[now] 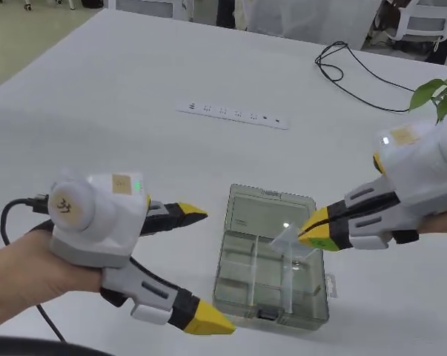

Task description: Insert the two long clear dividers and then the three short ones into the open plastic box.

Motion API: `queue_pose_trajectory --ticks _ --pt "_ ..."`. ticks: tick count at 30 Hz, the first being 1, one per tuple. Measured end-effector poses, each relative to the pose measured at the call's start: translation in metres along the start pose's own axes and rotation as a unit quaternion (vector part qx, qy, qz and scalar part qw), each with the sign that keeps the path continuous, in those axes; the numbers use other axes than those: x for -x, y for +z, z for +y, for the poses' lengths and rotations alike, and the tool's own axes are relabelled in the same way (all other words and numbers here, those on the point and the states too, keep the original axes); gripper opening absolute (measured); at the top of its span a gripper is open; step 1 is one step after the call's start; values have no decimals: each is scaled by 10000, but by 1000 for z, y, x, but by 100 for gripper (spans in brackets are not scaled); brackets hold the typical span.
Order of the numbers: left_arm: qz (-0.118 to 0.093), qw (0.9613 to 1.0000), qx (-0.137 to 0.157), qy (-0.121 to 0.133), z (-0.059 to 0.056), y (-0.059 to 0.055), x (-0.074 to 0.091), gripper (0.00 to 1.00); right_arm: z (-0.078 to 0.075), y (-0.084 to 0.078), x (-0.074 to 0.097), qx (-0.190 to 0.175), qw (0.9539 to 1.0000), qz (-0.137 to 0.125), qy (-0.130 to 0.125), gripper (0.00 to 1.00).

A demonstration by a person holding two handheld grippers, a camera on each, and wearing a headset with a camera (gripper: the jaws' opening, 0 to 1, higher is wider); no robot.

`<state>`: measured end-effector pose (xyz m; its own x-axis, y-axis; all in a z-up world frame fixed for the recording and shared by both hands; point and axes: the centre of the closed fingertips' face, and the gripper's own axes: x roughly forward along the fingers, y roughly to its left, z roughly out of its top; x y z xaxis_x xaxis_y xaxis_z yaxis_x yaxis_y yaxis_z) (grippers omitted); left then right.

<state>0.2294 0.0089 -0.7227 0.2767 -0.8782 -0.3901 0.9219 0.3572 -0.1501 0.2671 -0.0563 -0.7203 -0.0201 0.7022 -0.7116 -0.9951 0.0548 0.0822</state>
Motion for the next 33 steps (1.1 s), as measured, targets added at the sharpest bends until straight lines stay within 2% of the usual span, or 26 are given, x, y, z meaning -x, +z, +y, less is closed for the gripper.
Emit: queue_pose_trajectory --ticks 3,7,9,23,25,33 --pt "1 10000 40 10 1 -2 0 100 -4 -10 -8 -14 10000 12 -32 3" --pt "-22 10000 82 40 3 -2 1 100 -6 -13 -15 -59 10000 -18 -58 3" --pt "-38 9999 97 47 2 -2 1 100 -11 -22 -20 -62 10000 17 -67 3" --pt "-109 9997 207 55 2 -2 0 100 -7 -24 -25 -11 9999 106 -48 3" --pt "-105 9997 220 50 2 -3 1 100 -10 -27 -26 -17 9999 109 -29 3" --pt "-100 9996 245 44 2 -5 0 100 -9 -27 -30 271 9995 137 -22 2"
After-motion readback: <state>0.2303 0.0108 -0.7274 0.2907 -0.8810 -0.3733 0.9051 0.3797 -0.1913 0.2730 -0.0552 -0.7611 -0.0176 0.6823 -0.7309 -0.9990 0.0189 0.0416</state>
